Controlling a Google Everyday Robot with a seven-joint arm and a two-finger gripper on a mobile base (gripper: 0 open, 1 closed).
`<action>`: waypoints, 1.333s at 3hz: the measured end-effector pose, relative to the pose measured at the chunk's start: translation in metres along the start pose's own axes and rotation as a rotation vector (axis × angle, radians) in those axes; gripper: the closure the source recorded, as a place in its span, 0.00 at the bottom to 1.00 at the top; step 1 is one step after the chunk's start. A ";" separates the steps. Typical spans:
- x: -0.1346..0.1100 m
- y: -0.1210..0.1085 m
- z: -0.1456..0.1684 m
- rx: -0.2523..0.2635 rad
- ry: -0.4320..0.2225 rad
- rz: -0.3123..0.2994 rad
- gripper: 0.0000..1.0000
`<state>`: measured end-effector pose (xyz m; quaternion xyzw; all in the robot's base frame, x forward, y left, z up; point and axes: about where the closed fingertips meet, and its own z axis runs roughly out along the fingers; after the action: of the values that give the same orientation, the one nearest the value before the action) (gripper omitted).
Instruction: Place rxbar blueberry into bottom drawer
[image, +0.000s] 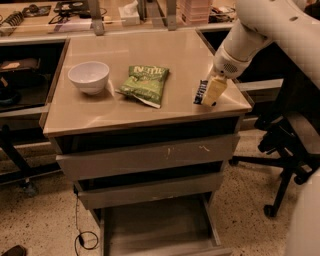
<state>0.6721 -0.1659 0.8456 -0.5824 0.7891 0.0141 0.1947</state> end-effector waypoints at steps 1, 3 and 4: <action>0.013 0.044 -0.018 -0.014 0.009 0.032 1.00; 0.026 0.103 -0.028 -0.065 0.026 0.054 1.00; 0.035 0.134 -0.018 -0.117 0.021 0.100 1.00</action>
Offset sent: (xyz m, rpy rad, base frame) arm -0.1719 0.0058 -0.0002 0.0249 0.1259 -0.0530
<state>0.5350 -0.1589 0.8233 -0.5525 0.8172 0.0635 0.1510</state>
